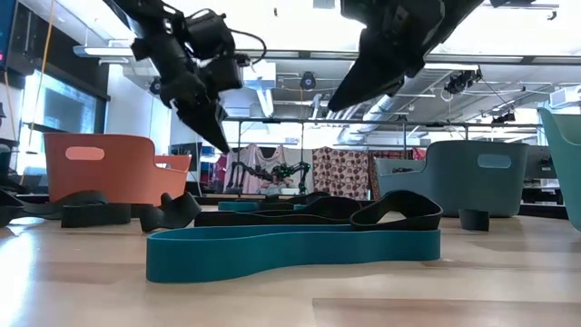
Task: Sort rubber bands into baskets
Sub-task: Put the blue rubber band into the green bin
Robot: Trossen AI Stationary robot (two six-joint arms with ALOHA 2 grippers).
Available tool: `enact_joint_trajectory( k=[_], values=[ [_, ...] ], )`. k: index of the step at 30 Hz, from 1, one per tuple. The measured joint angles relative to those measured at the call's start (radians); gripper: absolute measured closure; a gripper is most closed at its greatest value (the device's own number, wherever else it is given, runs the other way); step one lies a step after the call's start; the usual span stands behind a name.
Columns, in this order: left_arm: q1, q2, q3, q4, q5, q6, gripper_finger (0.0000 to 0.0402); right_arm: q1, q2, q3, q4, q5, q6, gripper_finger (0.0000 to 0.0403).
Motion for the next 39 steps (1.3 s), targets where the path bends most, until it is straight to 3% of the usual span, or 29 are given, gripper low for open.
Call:
enact_joint_trajectory(
  k=[18, 31, 39],
  values=[
    [0.135, 0.289, 0.173, -0.134, -0.122, 0.095, 0.0399, 0.102, -0.005, 0.000, -0.008, 0.119, 0.022, 0.0403],
    [0.144, 0.359, 0.198, -0.103, -0.200, 0.128, 0.0301, 0.153, -0.005, 0.000, -0.010, 0.166, 0.048, 0.0403],
    [0.151, 0.359, 0.187, -0.027, -0.214, 0.194, 0.0287, 0.153, -0.005, 0.000, -0.010, 0.170, 0.048, 0.0403]
  ],
)
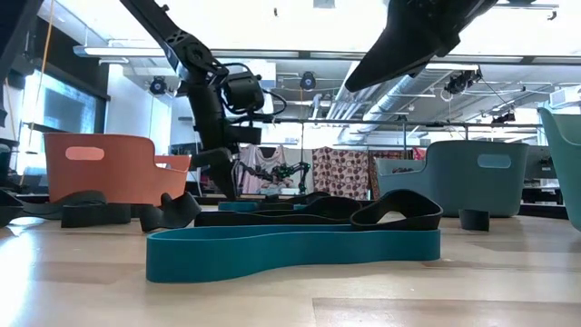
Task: Sort rubber bands into baskets
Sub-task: Put the blue rubber band into the green bin
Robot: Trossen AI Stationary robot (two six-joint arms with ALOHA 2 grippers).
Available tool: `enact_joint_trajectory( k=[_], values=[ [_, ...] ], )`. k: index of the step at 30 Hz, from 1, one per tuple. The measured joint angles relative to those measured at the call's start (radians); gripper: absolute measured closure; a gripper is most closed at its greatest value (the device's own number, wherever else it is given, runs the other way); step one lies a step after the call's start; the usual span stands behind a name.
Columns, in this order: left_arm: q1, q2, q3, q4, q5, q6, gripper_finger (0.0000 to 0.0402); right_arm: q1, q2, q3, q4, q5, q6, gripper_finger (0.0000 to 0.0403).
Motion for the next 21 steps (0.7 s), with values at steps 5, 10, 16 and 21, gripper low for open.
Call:
enact_joint_trajectory(
  k=[5, 10, 16, 21],
  values=[
    [0.016, 0.038, 0.000, -0.017, 0.000, 0.001, 0.0287, 0.000, 0.000, 0.000, 0.000, 0.000, 0.000, 0.0403],
    [0.022, 0.072, 0.004, -0.013, 0.007, 0.001, 0.0287, 0.000, 0.000, 0.000, -0.010, 0.000, 0.017, 0.0403],
    [0.022, 0.067, 0.003, -0.031, 0.014, -0.014, 0.0301, 0.000, 0.000, 0.000, -0.016, 0.000, 0.025, 0.0403],
    [0.018, 0.064, 0.003, -0.065, 0.042, -0.007, 0.0365, 0.000, 0.000, 0.000, -0.031, -0.031, 0.026, 0.0403]
  ],
)
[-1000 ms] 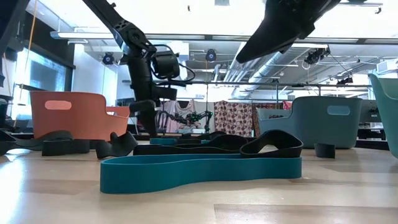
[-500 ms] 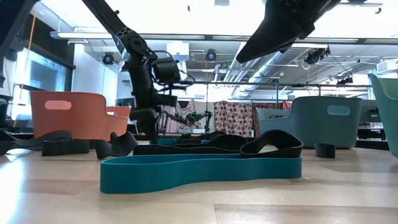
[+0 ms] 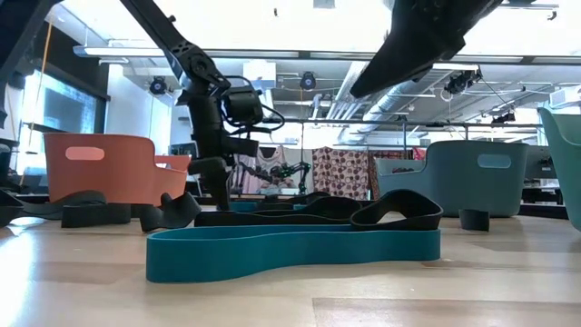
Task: Sort rubber bands into baskets
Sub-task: Put the blue rubber band into the green bin
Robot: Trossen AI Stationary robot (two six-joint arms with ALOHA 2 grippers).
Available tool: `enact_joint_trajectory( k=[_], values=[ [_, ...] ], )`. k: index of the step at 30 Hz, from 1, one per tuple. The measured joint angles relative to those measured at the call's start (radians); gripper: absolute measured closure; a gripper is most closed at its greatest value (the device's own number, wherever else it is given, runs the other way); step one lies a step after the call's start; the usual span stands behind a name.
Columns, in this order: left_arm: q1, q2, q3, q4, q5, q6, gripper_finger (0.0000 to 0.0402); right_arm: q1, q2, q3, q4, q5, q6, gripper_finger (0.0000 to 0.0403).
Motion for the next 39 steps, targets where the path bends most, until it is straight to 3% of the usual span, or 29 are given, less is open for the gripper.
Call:
enact_joint_trajectory(
  k=[4, 8, 15, 23, 27, 32, 39],
  values=[
    [-0.006, -0.011, -0.001, -0.012, 0.017, 0.000, 0.0394, 0.000, 0.000, 0.000, -0.009, -0.014, 0.005, 0.0403],
    [-0.017, -0.052, -0.010, -0.067, 0.165, -0.033, 0.0397, -0.001, 0.000, 0.000, -0.009, -0.077, 0.090, 0.0403],
    [-0.049, -0.137, -0.011, -0.030, 0.314, -0.145, 0.0400, -0.006, 0.021, 0.000, -0.008, -0.017, 0.100, 0.0397],
    [-0.121, -0.173, -0.011, 0.030, 0.362, -0.273, 0.0401, -0.047, 0.083, 0.000, 0.016, 0.058, 0.098, 0.0308],
    [-0.168, -0.174, -0.011, 0.049, 0.366, -0.338, 0.0401, -0.070, 0.118, 0.000, 0.056, 0.167, 0.070, 0.0257],
    [-0.235, -0.175, -0.010, 0.094, 0.414, -0.376, 0.0401, -0.092, 0.168, 0.000, 0.137, 0.290, -0.079, 0.0223],
    [-0.312, -0.175, -0.009, 0.199, 0.472, -0.439, 0.0401, -0.099, 0.248, 0.000, 0.333, 0.351, -0.375, 0.0219]
  ],
)
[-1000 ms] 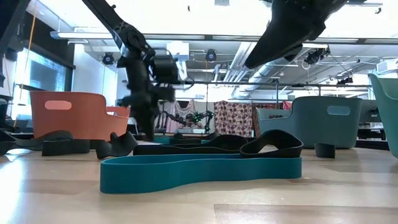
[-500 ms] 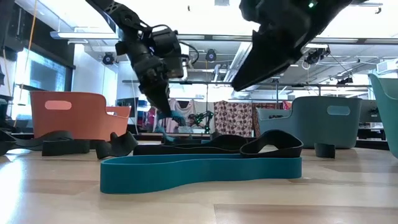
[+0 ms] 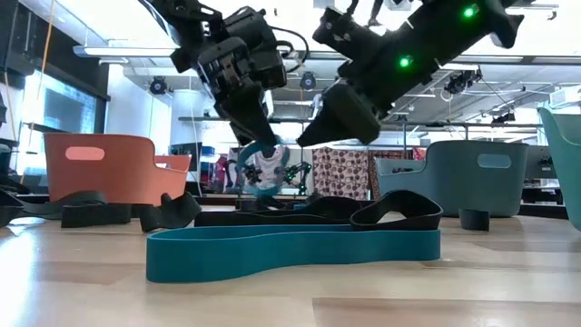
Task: Sort rubber bands into baskets
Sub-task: Put the blue rubber band into the green bin
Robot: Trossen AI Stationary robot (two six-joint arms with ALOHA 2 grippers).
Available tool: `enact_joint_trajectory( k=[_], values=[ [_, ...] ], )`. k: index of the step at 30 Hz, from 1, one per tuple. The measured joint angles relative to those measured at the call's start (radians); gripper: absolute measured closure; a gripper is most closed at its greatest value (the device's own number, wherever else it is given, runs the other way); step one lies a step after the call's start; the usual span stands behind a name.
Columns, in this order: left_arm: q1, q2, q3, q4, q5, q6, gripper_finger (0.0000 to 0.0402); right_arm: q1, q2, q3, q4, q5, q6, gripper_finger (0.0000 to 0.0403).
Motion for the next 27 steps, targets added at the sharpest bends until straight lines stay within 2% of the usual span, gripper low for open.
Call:
enact_joint_trajectory(
  k=[4, 9, 15, 22, 27],
  values=[
    [-0.033, 0.000, 0.000, 0.017, 0.000, -0.016, 0.0401, 0.003, 0.016, 0.000, 0.077, 0.033, -0.062, 0.0219],
    [-0.066, 0.000, 0.000, 0.039, 0.001, -0.020, 0.0401, 0.003, 0.017, 0.000, 0.085, 0.088, -0.088, 0.0219],
    [-0.084, 0.000, 0.000, 0.067, 0.001, -0.023, 0.0401, 0.003, 0.017, 0.000, 0.083, 0.022, -0.129, 0.0227],
    [-0.087, 0.000, 0.000, 0.110, 0.067, -0.039, 0.0401, 0.003, 0.017, 0.000, 0.083, 0.020, -0.131, 0.0245],
    [-0.087, 0.000, 0.000, 0.119, 0.074, -0.042, 0.0401, 0.001, 0.017, 0.000, 0.087, 0.031, -0.131, 0.0277]
  ],
)
